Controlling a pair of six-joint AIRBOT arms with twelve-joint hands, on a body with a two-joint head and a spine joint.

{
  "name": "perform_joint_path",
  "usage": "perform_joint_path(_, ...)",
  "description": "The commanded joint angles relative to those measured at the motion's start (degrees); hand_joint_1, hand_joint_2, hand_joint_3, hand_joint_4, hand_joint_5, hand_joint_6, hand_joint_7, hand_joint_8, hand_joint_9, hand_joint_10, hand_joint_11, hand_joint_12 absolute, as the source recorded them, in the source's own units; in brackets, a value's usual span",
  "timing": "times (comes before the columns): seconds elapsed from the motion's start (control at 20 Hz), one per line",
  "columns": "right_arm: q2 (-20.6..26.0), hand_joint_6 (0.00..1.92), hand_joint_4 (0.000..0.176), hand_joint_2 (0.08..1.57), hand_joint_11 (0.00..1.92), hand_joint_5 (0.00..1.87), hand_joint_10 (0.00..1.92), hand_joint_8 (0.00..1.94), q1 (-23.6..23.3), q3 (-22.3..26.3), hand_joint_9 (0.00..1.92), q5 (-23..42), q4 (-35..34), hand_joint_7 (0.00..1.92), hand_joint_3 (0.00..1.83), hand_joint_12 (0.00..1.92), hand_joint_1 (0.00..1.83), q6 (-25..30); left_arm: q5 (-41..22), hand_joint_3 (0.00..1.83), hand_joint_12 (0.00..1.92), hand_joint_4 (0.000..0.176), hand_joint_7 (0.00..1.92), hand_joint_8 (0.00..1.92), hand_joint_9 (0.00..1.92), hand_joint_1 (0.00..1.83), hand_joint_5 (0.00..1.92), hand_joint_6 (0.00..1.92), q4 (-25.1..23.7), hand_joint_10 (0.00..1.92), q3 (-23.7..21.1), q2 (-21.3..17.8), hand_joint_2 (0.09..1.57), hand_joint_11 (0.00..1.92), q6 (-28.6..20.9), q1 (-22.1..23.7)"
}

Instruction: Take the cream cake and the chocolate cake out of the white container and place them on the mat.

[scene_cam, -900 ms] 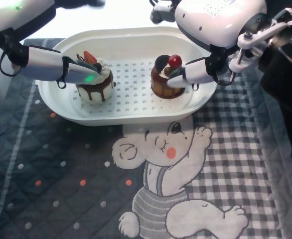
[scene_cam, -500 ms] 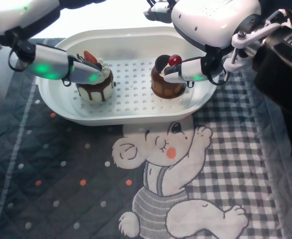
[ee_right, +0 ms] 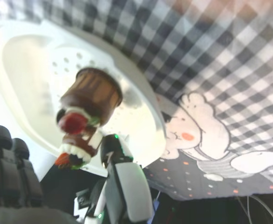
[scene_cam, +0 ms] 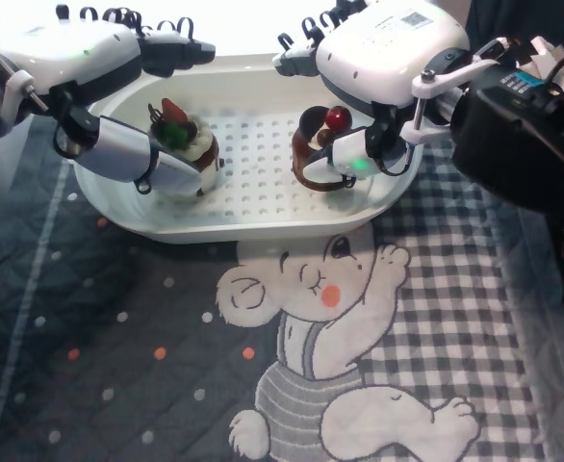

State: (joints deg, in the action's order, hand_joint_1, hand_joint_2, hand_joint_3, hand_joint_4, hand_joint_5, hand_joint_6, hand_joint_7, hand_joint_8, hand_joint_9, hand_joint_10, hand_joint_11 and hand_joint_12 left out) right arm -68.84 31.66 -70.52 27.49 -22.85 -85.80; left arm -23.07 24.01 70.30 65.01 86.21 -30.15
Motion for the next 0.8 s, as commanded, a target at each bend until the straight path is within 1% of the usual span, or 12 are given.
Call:
perform_joint_path(0.0, -0.03, 0.00, 0.000, 0.87, 0.05, 0.46, 0.03, 0.00, -0.97, -0.31, 0.56, 6.06, 0.79, 0.52, 0.00, 1.35, 0.87, -0.28, -5.46, 0.01, 1.38, 0.000, 0.36, 0.01, 0.41, 0.90, 0.31, 0.00, -0.27, 0.14, 0.35, 0.26, 0.85, 0.00, 0.02, 0.32)
perform_joint_path(0.15, -0.51, 0.01, 0.000, 0.86, 0.01, 0.50, 0.02, 0.00, -0.97, -0.67, 0.55, 5.25, 0.57, 0.50, 0.00, 1.57, 1.05, -0.28, -4.37, 0.00, 1.33, 0.000, 0.34, 0.00, 0.38, 0.96, 0.32, 0.00, 0.30, 0.12, 1.20, 1.09, 0.85, 0.00, 0.02, -0.22)
perform_joint_path(0.25, -1.02, 0.01, 0.000, 0.87, 0.00, 0.52, 0.01, 0.00, -0.97, -0.97, 0.51, 4.82, 0.47, 0.46, 0.00, 1.67, 1.14, -0.28, -3.79, 0.00, 1.34, 0.000, 0.35, 0.01, 0.39, 0.91, 0.32, 0.01, 0.42, 0.12, 1.72, 1.62, 0.84, 0.00, 0.02, -0.30)
perform_joint_path(0.35, -1.63, 0.00, 0.000, 0.89, 0.01, 0.51, 0.02, 0.01, -0.97, -1.38, 0.53, 4.25, 0.47, 0.49, 0.01, 1.67, 1.16, -0.28, -3.13, 0.01, 1.38, 0.000, 0.41, 0.02, 0.43, 0.97, 0.35, 0.01, 0.86, 0.13, 2.30, 2.05, 0.88, 0.00, 0.02, -0.46)
perform_joint_path(0.4, -1.80, 0.00, 0.000, 0.90, 0.05, 0.52, 0.05, 0.03, -0.96, -1.51, 0.58, 4.11, 0.47, 0.54, 0.01, 1.66, 1.15, -0.28, -2.99, 0.02, 1.38, 0.000, 0.42, 0.03, 0.44, 0.98, 0.36, 0.02, 0.99, 0.13, 2.49, 2.22, 0.89, 0.00, 0.02, -0.58)
perform_joint_path(0.45, -1.92, 0.01, 0.000, 0.90, 0.07, 0.54, 0.08, 0.03, -0.96, -1.60, 0.61, 3.96, 0.47, 0.58, 0.01, 1.64, 1.14, -0.28, -2.83, 0.02, 1.42, 0.000, 0.44, 0.03, 0.47, 1.01, 0.37, 0.02, 1.12, 0.15, 2.72, 2.44, 0.92, 0.01, 0.02, -0.68)
perform_joint_path(0.5, -1.95, 0.01, 0.000, 0.91, 0.14, 0.60, 0.35, 0.01, -0.96, -1.65, 0.60, 3.90, 0.47, 0.69, 0.00, 1.66, 1.15, -0.28, -2.63, 0.02, 1.46, 0.000, 0.47, 0.03, 0.49, 1.04, 0.40, 0.02, 1.27, 0.17, 2.94, 2.60, 0.96, 0.01, 0.02, -0.72)
perform_joint_path(0.55, -1.96, 0.01, 0.000, 0.93, 0.20, 0.68, 0.58, 0.02, -0.96, -1.67, 0.59, 3.86, 0.46, 0.78, 0.00, 1.62, 1.16, -0.28, -2.50, 0.04, 1.46, 0.000, 0.51, 0.05, 0.51, 1.07, 0.45, 0.04, 1.38, 0.18, 3.10, 2.70, 1.00, 0.00, 0.02, -0.73)
perform_joint_path(0.6, -1.96, 0.01, 0.000, 0.94, 0.31, 0.73, 0.80, 0.05, -0.96, -1.70, 0.62, 3.82, 0.45, 0.88, 0.00, 1.63, 1.17, -0.28, -2.37, 0.02, 1.45, 0.000, 0.55, 0.04, 0.52, 1.08, 0.50, 0.04, 1.46, 0.19, 3.27, 2.84, 1.04, 0.00, 0.02, -0.76)
perform_joint_path(0.65, -1.98, 0.03, 0.000, 0.96, 0.47, 0.81, 1.04, 0.13, -0.96, -1.71, 0.70, 3.82, 0.40, 1.02, 0.00, 1.70, 1.21, -0.28, -2.20, 0.02, 1.43, 0.000, 0.61, 0.04, 0.56, 1.11, 0.56, 0.05, 1.61, 0.21, 3.60, 3.12, 1.09, 0.02, 0.02, -0.86)
perform_joint_path(0.7, -1.99, 0.03, 0.000, 1.05, 0.57, 0.91, 1.22, 0.72, -0.96, -1.72, 0.75, 3.82, 0.36, 1.06, 0.00, 1.78, 1.34, -0.28, -2.11, 0.01, 1.40, 0.000, 0.73, 0.05, 0.68, 1.16, 0.66, 0.06, 1.74, 0.25, 3.76, 3.24, 1.14, 0.18, 0.02, -0.92)
perform_joint_path(0.75, -2.00, 0.67, 0.000, 1.10, 0.66, 0.91, 1.26, 1.07, -0.96, -1.72, 0.79, 3.82, 0.35, 1.03, 0.02, 1.83, 1.28, -0.28, -2.09, 0.01, 1.35, 0.000, 0.82, 0.06, 0.78, 1.20, 0.72, 0.06, 1.78, 0.30, 3.80, 3.28, 1.17, 0.32, 0.02, -0.94)
